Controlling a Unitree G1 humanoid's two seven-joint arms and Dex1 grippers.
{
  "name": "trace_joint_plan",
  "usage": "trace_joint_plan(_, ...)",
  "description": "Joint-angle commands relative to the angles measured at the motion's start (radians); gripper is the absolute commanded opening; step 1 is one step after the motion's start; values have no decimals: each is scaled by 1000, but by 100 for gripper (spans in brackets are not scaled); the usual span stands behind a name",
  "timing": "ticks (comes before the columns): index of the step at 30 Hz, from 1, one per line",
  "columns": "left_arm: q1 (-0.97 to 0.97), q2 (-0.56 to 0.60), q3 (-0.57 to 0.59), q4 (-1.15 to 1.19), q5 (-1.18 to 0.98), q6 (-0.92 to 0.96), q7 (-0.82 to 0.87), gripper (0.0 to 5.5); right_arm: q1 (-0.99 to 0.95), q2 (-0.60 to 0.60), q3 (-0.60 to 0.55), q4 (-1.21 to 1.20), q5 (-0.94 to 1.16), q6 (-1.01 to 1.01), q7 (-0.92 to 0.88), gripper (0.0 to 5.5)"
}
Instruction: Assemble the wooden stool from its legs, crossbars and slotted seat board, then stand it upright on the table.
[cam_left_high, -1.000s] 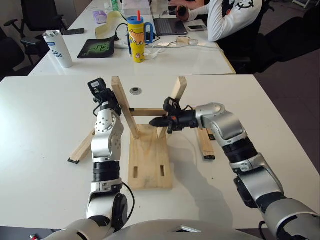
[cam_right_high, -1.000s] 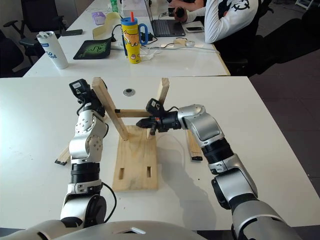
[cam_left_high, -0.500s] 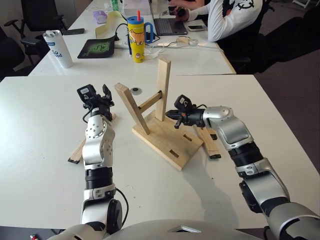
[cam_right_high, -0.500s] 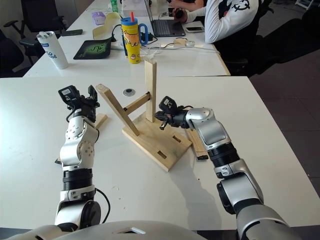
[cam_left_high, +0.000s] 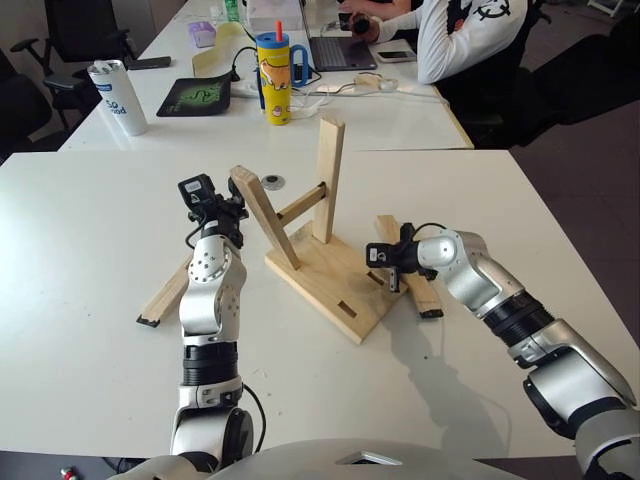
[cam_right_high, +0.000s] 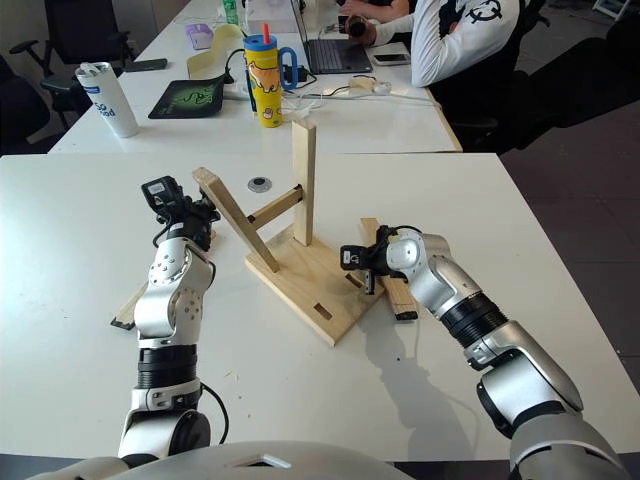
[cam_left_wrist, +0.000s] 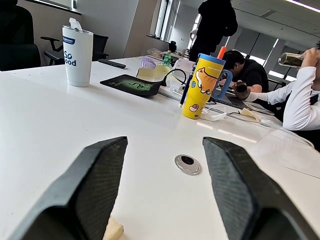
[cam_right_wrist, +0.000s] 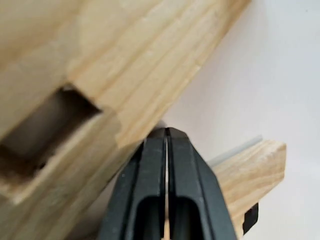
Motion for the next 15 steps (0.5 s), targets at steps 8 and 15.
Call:
trace_joint_plan(8,-65,6,20,102,-5,-57,-9,283,49,122,-88,-213,208,262,132,2)
trace_joint_plan(15,-72,32,47,167,-5,-99,-21,283,46,140,-87,-197,200,313,95,2)
